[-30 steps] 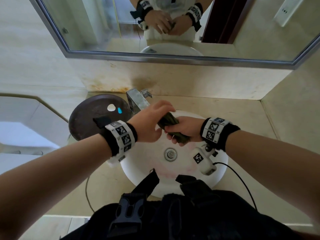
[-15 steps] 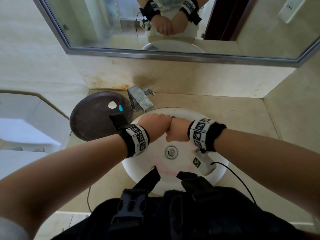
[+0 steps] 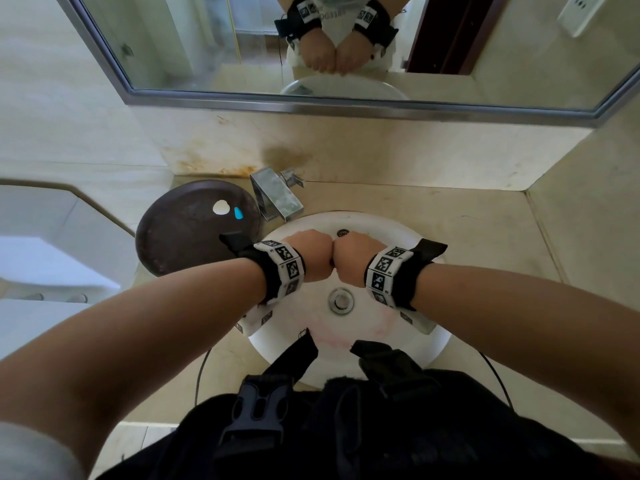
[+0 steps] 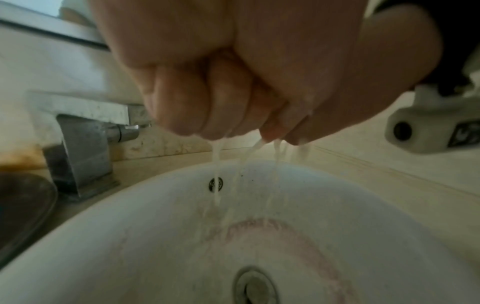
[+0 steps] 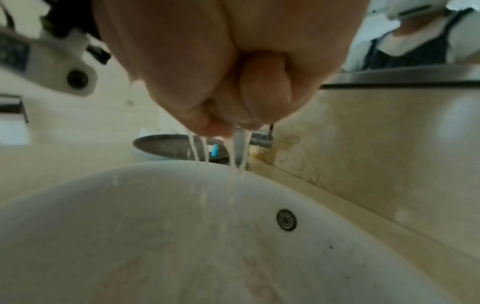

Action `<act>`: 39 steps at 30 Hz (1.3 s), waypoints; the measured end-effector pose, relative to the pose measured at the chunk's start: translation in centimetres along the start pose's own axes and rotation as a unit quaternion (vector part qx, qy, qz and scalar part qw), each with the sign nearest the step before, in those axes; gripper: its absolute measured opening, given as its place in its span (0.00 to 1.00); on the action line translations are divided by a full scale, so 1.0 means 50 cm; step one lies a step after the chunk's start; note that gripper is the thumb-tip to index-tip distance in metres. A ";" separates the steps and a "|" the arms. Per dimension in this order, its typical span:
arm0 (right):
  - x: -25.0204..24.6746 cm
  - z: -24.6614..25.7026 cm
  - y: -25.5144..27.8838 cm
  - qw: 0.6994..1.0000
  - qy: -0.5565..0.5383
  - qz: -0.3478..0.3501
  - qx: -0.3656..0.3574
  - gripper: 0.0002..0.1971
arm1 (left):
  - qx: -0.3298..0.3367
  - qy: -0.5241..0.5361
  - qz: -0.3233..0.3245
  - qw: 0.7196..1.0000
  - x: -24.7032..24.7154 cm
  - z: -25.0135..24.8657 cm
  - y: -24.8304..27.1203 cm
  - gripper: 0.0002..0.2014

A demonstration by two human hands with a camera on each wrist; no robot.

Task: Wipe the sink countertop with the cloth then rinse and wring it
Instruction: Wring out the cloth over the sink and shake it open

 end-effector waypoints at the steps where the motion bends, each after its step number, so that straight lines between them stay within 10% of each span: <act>1: -0.001 -0.002 0.002 1.000 0.004 -0.011 -0.008 0.09 | -0.004 0.016 0.010 1.000 0.003 0.000 -0.004 0.09; 7: 0.005 -0.013 0.017 0.996 -0.049 -0.034 -0.059 0.08 | 0.060 0.092 0.057 0.992 0.017 0.010 -0.003 0.07; 12: -0.013 -0.022 0.029 0.974 -0.172 -0.097 -0.108 0.14 | 0.059 0.199 -0.028 0.978 0.005 0.037 -0.001 0.21; 17: -0.031 -0.064 0.014 0.963 -0.235 -0.133 -0.006 0.19 | 0.074 0.224 -0.198 0.951 -0.021 0.046 0.023 0.31; 22: -0.011 -0.066 0.021 0.804 -0.570 -0.024 0.168 0.25 | 0.153 0.071 -0.335 0.927 -0.022 0.008 0.051 0.36; 24: -0.007 -0.047 0.023 0.790 -0.588 -0.010 0.175 0.24 | 0.132 0.079 -0.344 0.926 -0.033 0.003 0.042 0.28; 29: -0.018 -0.038 0.019 0.866 -0.477 -0.060 0.140 0.22 | 0.064 0.043 -0.253 0.964 -0.069 0.005 0.028 0.04; 39: -0.053 -0.049 0.021 0.946 -0.272 -0.173 -0.021 0.27 | 0.078 0.035 -0.110 0.990 -0.072 0.005 0.001 0.12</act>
Point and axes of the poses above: each hand's wrist, its own y-axis away from the middle knuckle, its own x-axis out of the palm, z = x × y, the point moved 4 cm from there along -y, towards the middle knuckle, and after that the axes turned 13 degrees about -z, right-handed, at the moved point
